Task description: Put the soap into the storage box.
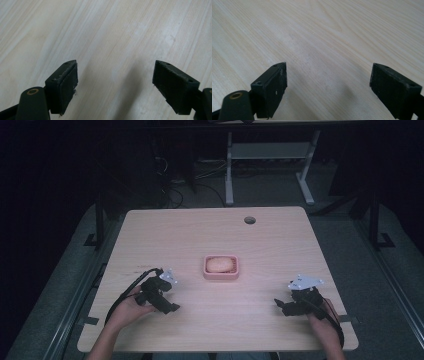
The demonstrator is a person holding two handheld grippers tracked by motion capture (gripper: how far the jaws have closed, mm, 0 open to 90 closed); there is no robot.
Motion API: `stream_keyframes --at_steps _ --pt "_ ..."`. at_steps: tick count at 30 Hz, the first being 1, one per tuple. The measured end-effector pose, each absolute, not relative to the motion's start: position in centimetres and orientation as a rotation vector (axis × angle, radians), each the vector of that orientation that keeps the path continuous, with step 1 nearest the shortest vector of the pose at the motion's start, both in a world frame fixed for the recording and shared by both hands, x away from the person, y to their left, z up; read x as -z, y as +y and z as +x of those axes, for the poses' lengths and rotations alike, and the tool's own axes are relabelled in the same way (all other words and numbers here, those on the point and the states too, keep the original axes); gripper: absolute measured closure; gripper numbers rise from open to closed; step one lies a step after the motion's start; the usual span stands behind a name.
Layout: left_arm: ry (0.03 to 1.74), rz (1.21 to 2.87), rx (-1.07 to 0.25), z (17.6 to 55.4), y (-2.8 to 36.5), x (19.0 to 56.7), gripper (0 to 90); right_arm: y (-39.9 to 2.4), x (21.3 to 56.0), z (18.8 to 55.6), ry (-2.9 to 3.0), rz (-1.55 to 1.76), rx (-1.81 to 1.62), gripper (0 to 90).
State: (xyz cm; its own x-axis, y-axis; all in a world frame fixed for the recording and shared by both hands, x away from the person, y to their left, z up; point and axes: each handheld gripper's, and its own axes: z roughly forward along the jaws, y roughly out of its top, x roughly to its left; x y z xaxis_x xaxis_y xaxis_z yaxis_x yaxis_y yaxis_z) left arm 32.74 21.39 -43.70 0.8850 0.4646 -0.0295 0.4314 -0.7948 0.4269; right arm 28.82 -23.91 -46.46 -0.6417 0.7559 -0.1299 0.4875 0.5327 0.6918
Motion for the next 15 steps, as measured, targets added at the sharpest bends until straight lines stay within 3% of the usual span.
stream_keyframes --at_steps 15 --pt "0.692 2.586 -0.133 30.5 23.5 44.1 19.3 -23.8 46.5 28.9 2.362 1.007 -0.871 13.8"
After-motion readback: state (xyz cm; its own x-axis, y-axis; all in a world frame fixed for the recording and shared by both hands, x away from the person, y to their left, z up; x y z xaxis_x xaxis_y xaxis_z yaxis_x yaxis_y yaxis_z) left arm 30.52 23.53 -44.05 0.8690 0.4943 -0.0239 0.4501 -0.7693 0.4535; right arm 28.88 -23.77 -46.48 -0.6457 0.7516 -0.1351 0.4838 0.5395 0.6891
